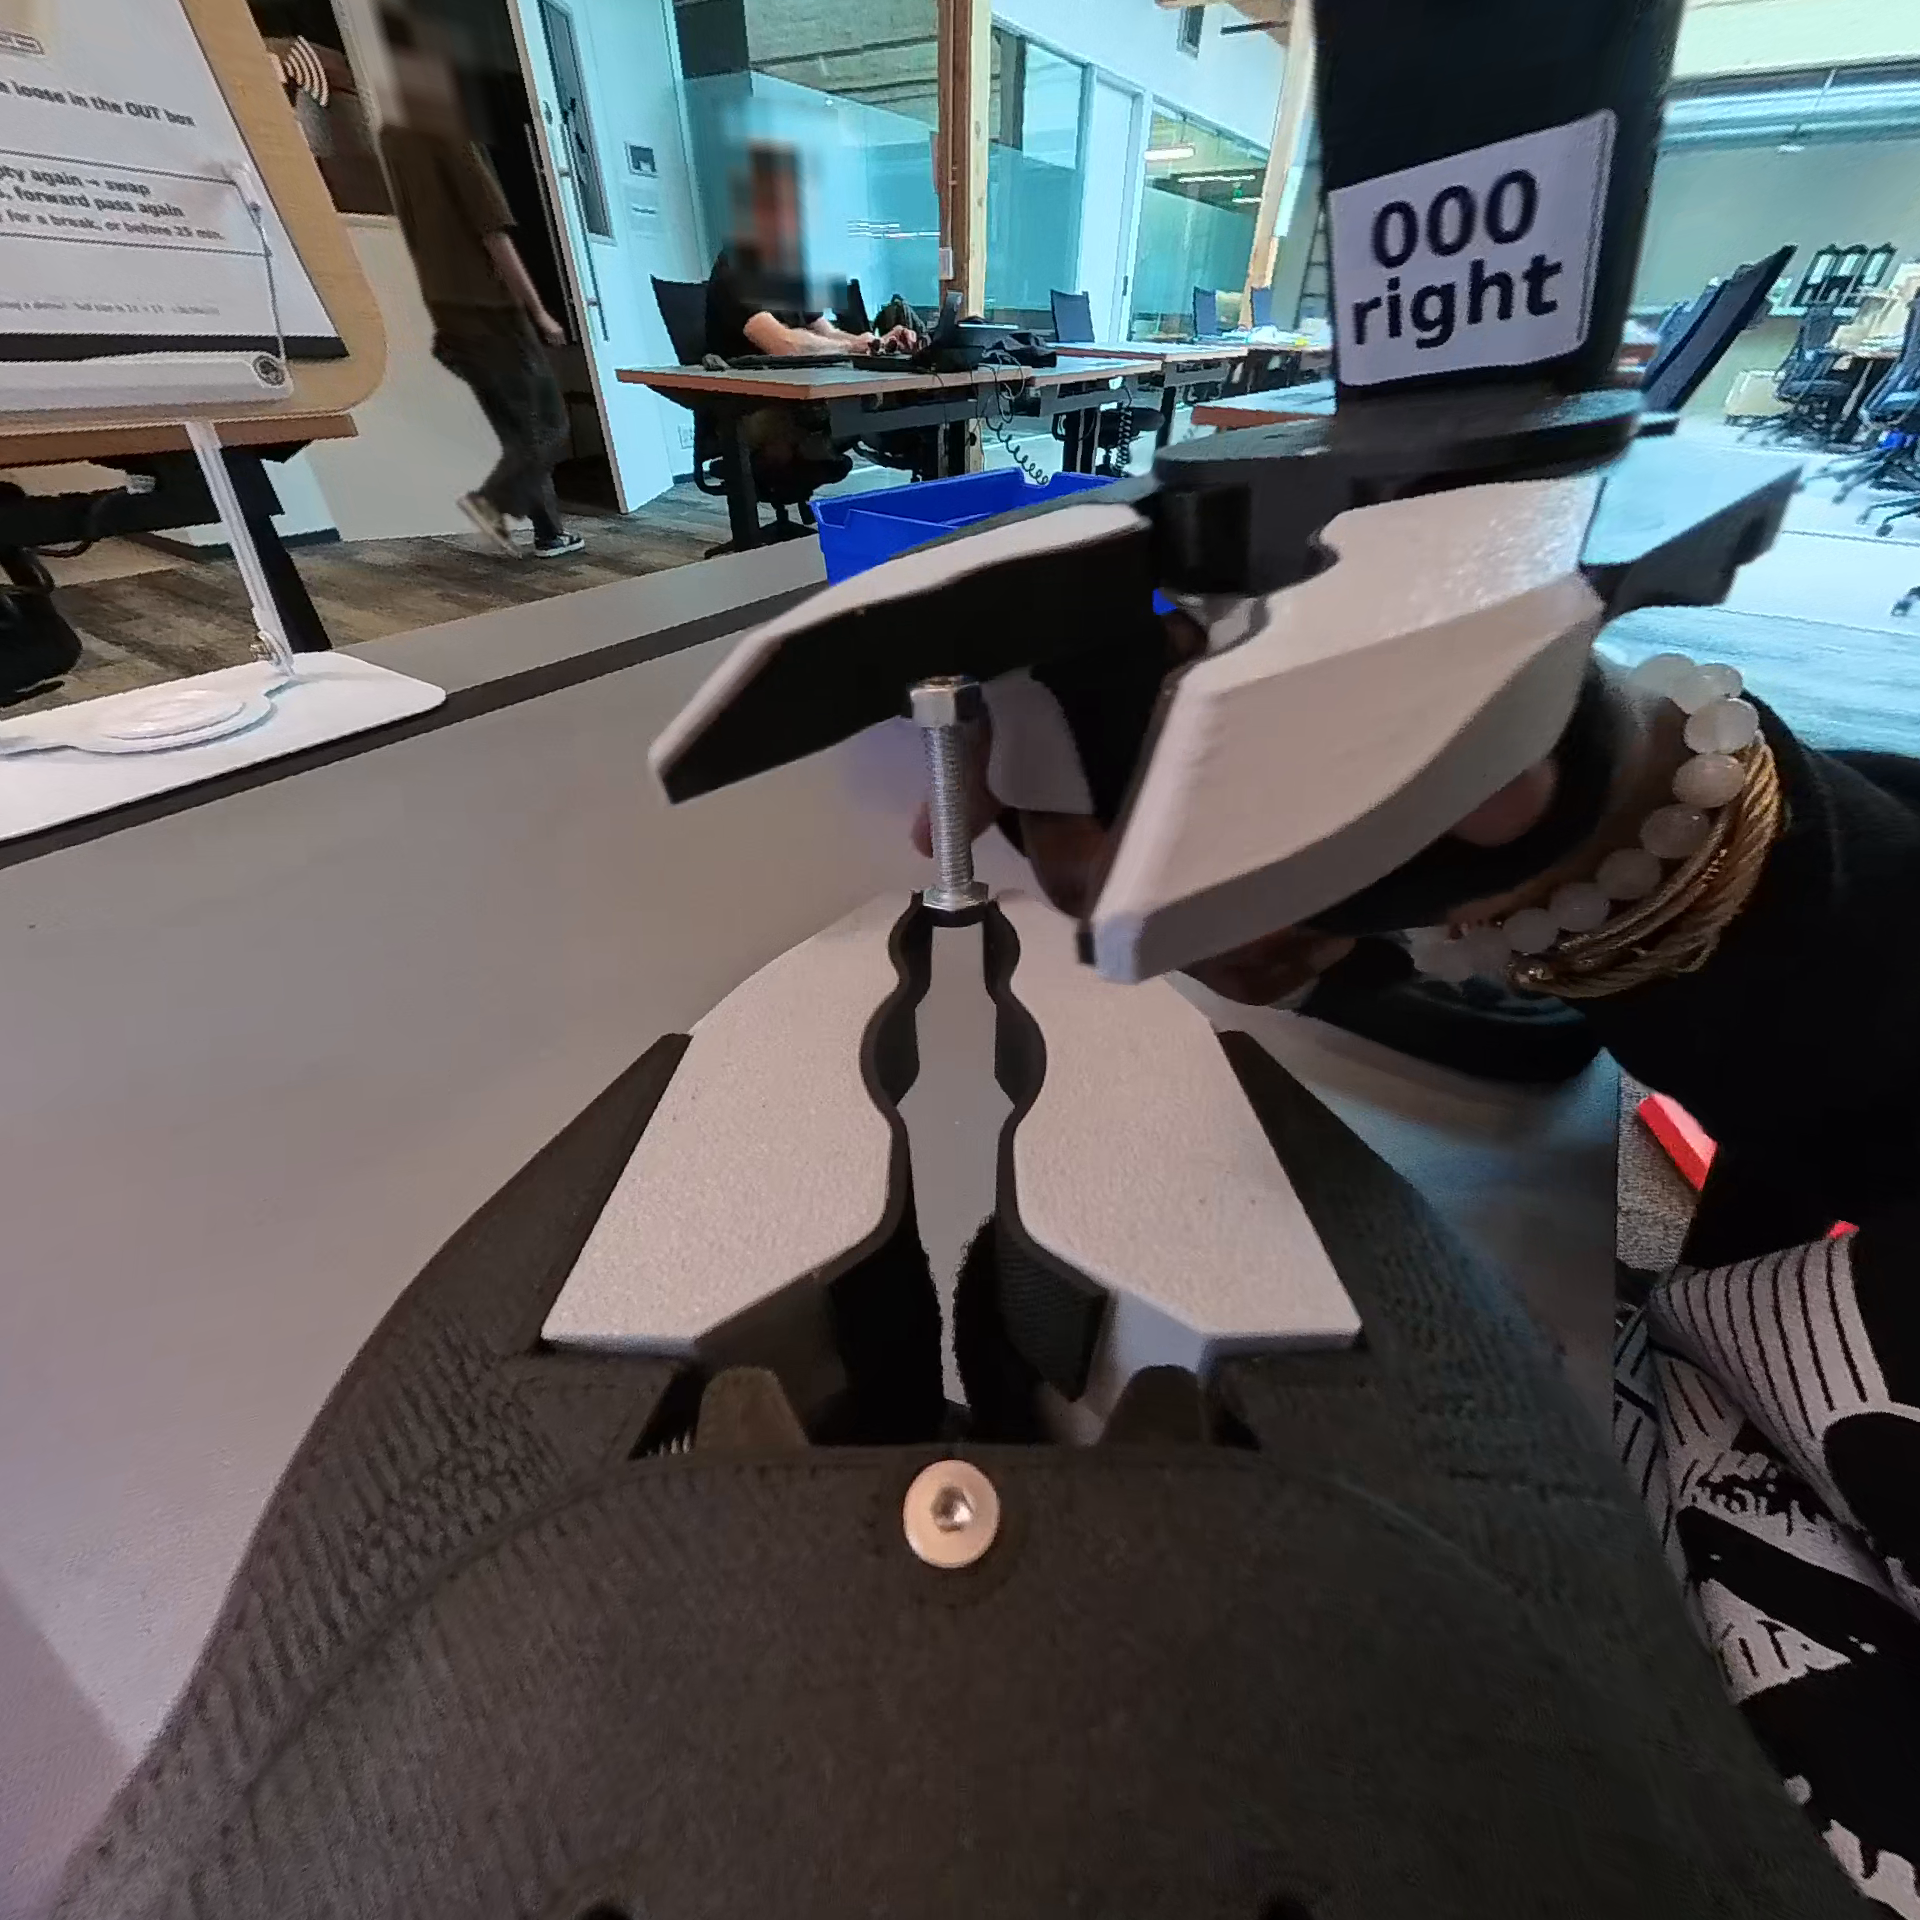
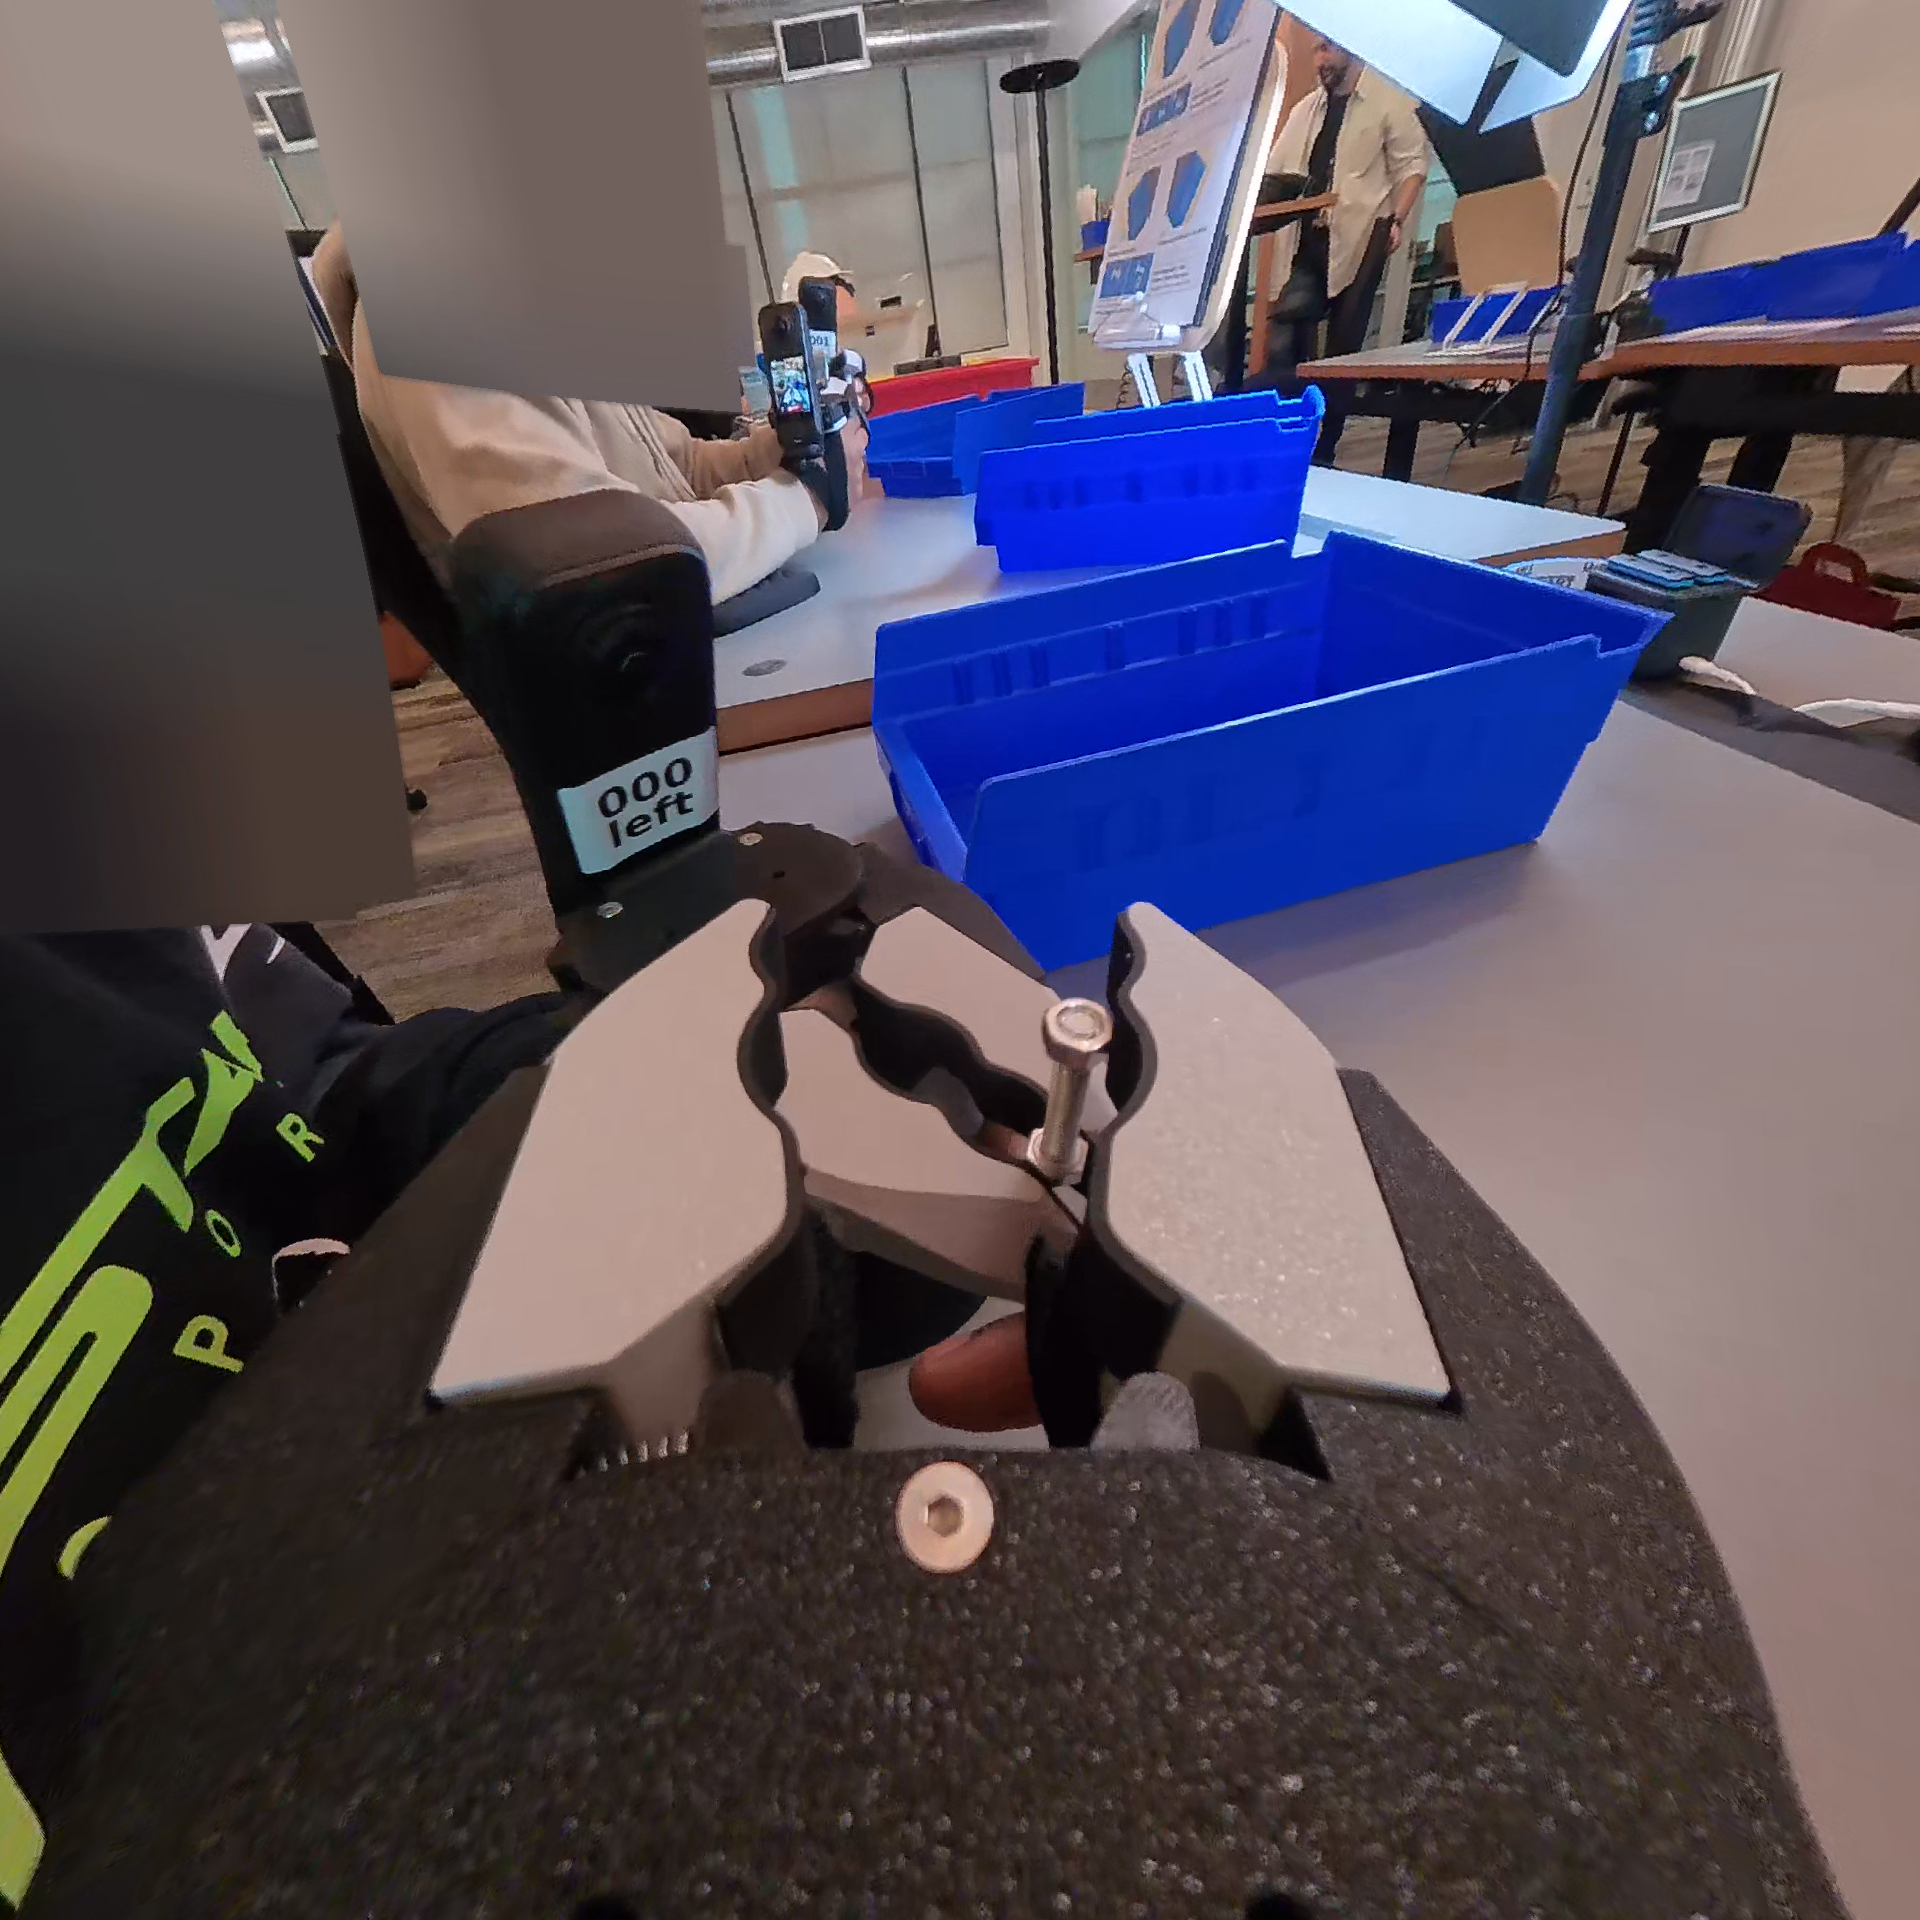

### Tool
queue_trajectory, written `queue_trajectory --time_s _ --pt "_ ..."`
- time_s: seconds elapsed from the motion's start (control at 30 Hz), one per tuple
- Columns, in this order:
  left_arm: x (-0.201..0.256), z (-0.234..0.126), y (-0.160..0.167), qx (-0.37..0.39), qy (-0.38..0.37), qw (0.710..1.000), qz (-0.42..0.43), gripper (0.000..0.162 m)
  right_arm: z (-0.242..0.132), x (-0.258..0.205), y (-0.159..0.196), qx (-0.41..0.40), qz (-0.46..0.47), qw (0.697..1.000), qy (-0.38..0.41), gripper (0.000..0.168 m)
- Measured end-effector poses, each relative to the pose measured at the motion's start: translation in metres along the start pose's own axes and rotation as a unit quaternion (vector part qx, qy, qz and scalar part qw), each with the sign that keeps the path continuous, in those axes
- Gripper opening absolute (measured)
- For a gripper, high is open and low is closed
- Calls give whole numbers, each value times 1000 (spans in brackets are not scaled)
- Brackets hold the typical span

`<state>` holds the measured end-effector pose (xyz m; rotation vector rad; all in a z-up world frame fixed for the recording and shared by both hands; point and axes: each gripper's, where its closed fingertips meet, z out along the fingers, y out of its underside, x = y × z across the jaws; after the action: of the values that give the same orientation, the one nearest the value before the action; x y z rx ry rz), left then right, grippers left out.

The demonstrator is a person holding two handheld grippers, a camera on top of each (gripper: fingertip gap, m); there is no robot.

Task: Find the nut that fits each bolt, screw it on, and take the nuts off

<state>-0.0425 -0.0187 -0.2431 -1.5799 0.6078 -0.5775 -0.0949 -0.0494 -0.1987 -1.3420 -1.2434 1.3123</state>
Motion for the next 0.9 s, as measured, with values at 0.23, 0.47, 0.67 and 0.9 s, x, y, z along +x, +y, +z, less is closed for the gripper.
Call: queue_trajectory --time_s 0.23,0.47,0.67,0.9 --pt "-3 -1 -1 5 -8 1000 -9 10 -25 -3 0 24 17 999 26 55" --pt "-3 -1 -1 6 -7 1000 -8 10 -47 2 -5 57 26 997 44 37" --pt "-1 0 0 2 -3 1000 -2 10 -19 9 -2 37 24 998 36 71" --pt "-1 1 1 0 -1 1000 -1 10 1 4 2 19 19 1000 14 69"
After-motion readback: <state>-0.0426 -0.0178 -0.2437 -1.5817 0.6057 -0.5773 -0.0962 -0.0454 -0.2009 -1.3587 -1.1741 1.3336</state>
